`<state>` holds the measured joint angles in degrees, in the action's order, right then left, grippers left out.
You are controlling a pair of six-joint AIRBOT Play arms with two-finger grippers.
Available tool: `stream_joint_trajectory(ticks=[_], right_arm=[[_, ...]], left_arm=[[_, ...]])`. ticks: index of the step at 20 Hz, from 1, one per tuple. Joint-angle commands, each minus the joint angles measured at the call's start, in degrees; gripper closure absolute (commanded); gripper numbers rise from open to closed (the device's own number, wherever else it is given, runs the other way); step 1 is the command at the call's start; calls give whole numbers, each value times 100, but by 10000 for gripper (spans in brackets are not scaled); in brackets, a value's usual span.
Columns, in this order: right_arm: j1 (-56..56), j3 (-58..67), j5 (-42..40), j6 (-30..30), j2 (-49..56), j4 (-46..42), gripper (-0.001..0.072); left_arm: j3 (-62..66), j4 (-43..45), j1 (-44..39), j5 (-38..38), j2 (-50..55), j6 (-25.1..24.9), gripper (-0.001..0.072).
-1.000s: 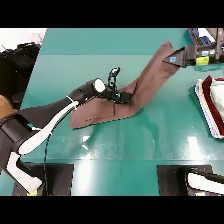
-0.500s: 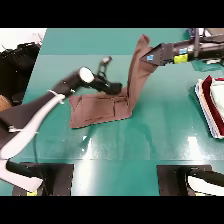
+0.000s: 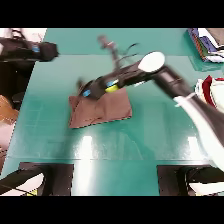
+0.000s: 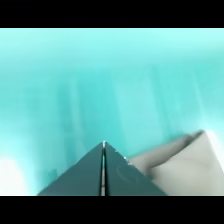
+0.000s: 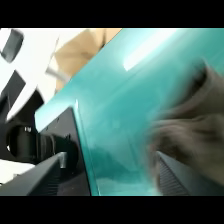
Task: Fold the shirts.
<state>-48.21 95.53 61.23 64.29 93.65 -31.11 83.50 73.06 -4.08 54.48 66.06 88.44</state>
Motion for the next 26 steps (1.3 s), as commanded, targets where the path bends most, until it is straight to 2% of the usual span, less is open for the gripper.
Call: stream_joint_trajectory(ticks=[1,2,3,5,8,12,13,14,16,18,20,25,26], right_arm=[[-538,682,219,-24,793,-319,52],[-428,800,485,358,844,-671,146],[-273,802,710,540,826,-992,164],[166,623,1123,636,721,-1429,164],[1073,-424,1080,645,195,-1563,164],[2538,-2232,496,726,-619,-1543,159],[2859,-2623,275,824,-737,-1488,142],[3115,-2903,133,826,-765,-1342,77],[3456,-3274,61,807,-632,-1012,79],[3501,-3403,76,697,-374,-708,85],[3383,-3357,136,328,-70,-216,89],[2542,-2463,221,310,756,164,92],[2339,-2194,219,310,931,173,136]], left_arm=[[-2,195,330,258,-374,2,685],[-2,195,330,343,-374,2,685],[-2,188,330,402,-374,2,685],[-2,184,328,466,-374,2,685],[-2,175,328,573,-374,-42,684],[-4,129,328,570,-374,-39,685],[-20,103,328,533,-374,-39,685],[-20,87,313,511,-343,-42,685],[-22,42,313,511,-308,-42,685],[-24,37,313,461,-308,-42,684],[-24,20,313,387,-308,-42,685],[-24,17,313,396,-308,-39,685],[-24,17,313,411,-308,-39,685]])
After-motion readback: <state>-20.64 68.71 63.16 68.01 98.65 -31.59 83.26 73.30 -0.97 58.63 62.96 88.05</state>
